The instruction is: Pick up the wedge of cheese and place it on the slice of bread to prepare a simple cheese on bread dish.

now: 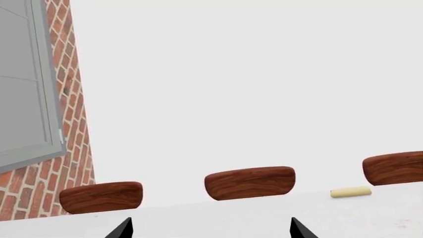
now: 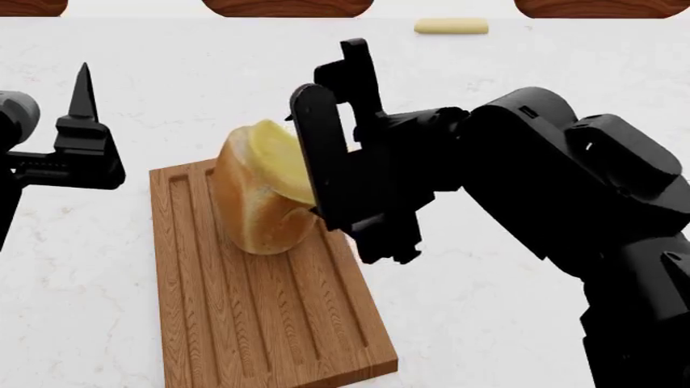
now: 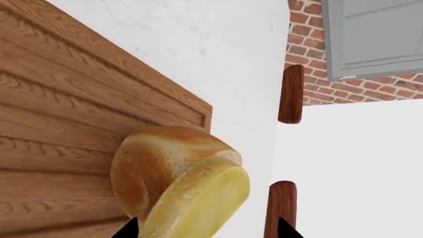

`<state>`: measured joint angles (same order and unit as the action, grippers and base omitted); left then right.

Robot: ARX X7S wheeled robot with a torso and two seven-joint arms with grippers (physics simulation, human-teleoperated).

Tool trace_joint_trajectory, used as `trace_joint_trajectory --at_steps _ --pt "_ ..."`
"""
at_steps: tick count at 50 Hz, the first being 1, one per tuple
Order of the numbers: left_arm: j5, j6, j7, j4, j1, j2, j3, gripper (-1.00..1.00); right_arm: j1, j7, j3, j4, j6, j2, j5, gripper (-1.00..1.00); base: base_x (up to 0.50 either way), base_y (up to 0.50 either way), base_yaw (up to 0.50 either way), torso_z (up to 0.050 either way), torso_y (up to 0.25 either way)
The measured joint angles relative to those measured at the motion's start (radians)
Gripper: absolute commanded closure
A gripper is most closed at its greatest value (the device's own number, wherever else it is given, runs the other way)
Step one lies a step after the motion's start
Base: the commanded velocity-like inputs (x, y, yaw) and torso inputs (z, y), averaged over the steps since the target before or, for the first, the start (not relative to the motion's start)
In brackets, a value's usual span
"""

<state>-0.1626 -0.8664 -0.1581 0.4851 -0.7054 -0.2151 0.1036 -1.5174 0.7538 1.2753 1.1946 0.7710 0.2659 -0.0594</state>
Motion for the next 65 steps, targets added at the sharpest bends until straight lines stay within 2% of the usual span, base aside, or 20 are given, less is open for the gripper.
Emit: trace_joint_trajectory --at_steps 27,44,50,56,65 --pt "-0.018 0.004 -0.007 -0.005 -0.002 -0.007 0.002 -1.0 -0.06 0.215 -0.086 -0.013 -0.028 0.032 -0.051 -1.0 0.0 0.0 0.0 0.0 0.0" --pt "-0.029 0.005 -0.009 -0.015 -0.005 -0.012 0.008 -1.0 -0.036 0.278 -0.09 -0.44 -0.318 0.211 -0.082 -1.0 0.0 0.0 0.0 0.0 0.0" --pt "-0.032 0.003 -0.011 -0.017 -0.007 -0.013 0.009 -1.0 -0.013 0.21 -0.116 -0.562 -0.464 0.262 -0.092 -1.0 0.0 0.0 0.0 0.0 0.0" --pt "-0.035 0.001 -0.014 -0.018 -0.007 -0.014 0.01 -1.0 0.018 0.078 -0.176 -0.633 -0.603 0.282 -0.119 -1.0 0.0 0.0 0.0 0.0 0.0" --pt "-0.038 0.002 -0.019 -0.02 -0.007 -0.016 0.01 -1.0 0.093 -0.133 -0.268 -0.649 -0.692 0.273 -0.162 -1.0 0.0 0.0 0.0 0.0 0.0"
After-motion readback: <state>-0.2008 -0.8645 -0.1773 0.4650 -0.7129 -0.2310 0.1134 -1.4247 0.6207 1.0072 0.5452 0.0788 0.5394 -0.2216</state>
